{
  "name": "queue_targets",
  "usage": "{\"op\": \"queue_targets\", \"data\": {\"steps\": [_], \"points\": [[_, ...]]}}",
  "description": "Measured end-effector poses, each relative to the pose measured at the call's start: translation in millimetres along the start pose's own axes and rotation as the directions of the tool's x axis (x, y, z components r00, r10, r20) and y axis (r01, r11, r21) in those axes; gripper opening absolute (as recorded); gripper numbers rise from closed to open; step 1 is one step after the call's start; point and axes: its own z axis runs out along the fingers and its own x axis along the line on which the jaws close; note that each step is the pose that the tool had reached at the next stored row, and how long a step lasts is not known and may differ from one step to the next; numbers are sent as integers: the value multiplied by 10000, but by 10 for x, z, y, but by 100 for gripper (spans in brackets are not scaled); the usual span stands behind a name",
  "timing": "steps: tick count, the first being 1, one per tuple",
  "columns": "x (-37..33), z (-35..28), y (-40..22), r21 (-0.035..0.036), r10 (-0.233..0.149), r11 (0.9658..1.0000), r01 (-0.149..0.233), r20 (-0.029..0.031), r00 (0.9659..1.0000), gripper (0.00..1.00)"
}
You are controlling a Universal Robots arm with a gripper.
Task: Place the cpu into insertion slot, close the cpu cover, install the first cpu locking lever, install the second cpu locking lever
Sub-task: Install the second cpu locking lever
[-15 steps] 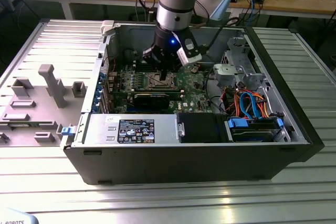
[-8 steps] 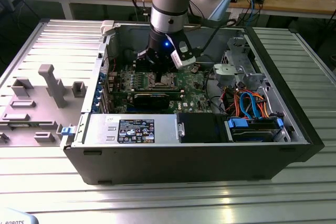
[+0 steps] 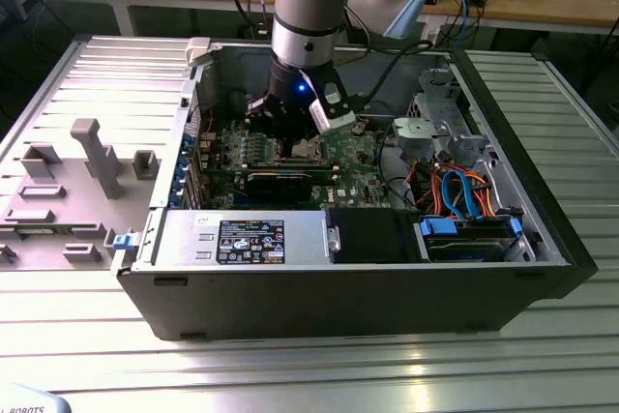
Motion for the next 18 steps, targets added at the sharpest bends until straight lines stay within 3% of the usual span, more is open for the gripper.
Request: {"op": "queue_targets", "data": {"steps": [5,12,14,17,18], "points": [[77,57,-3,-169,-318,9994,318,-2,9995,11],[82,111,-42,-210,-511,9985,509,-86,9987,11],[90,143,-50,-290,-579,9979,576,-110,9983,11],[99,173,-50,-402,-650,9971,645,-102,9978,11],[103,189,-52,-468,-688,9966,683,-96,9976,11]]}}
